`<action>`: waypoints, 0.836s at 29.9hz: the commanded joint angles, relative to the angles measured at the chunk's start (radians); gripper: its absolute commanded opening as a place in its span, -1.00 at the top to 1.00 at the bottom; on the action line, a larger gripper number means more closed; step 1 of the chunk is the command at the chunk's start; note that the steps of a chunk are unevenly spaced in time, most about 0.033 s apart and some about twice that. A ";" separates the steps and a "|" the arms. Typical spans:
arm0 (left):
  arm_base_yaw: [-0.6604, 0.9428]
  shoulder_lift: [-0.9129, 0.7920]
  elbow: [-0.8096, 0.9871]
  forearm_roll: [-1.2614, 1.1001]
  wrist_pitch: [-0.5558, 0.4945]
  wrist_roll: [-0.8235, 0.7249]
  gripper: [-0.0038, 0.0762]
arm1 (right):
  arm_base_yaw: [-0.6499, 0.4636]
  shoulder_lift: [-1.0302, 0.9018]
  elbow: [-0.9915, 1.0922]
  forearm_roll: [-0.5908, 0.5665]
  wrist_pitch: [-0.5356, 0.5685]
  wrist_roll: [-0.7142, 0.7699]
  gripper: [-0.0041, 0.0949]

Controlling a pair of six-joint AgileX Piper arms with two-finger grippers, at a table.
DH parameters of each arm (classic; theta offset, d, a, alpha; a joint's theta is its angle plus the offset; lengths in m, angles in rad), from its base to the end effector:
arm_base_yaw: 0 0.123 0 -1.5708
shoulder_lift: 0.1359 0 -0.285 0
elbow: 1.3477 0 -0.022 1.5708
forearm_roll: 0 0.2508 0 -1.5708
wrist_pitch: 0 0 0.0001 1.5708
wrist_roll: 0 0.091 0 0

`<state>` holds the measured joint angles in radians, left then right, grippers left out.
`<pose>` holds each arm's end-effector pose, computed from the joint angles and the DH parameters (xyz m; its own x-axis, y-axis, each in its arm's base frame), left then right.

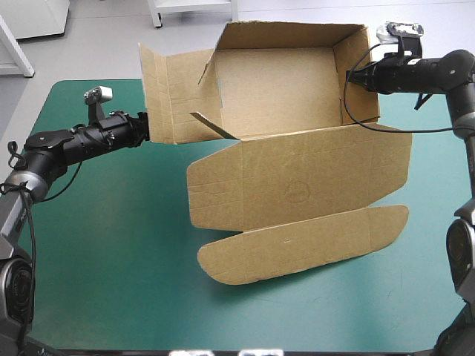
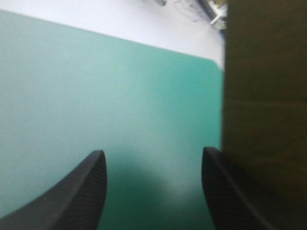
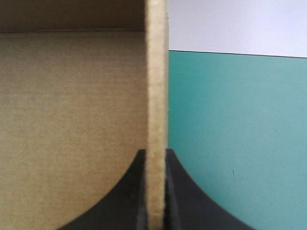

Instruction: Fold the box

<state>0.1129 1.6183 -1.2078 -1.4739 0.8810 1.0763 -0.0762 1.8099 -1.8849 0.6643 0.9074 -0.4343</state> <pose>0.3551 -0.0301 0.3196 -0.6064 -0.2856 -0.7421 0.4397 0.6571 -0.6122 0.4149 0.0127 0.4037 -0.5897 0.0582 -0.8055 -0.3169 0.9007 0.2971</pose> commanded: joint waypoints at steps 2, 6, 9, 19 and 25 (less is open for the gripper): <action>-0.060 -0.042 -0.024 -0.228 0.061 0.091 -0.15 | -0.002 -0.059 -0.030 0.068 -0.040 0.003 0.94; -0.108 -0.042 -0.025 -0.289 0.063 0.122 -0.15 | -0.002 -0.059 -0.030 0.061 -0.034 0.003 0.94; -0.125 -0.042 -0.025 -0.312 0.084 0.122 -0.15 | -0.002 -0.059 -0.030 0.054 -0.028 0.002 0.94; -0.125 -0.042 -0.060 -0.369 0.224 0.118 -0.15 | -0.002 -0.059 -0.030 0.010 -0.018 0.005 0.94; -0.148 -0.042 -0.124 -0.369 0.208 0.091 -0.15 | -0.002 -0.059 -0.030 0.010 -0.035 0.011 0.94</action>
<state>-0.0097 1.6203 -1.2690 -1.6657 1.0529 1.1829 -0.0762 1.8097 -1.8849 0.6381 0.9367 -0.4348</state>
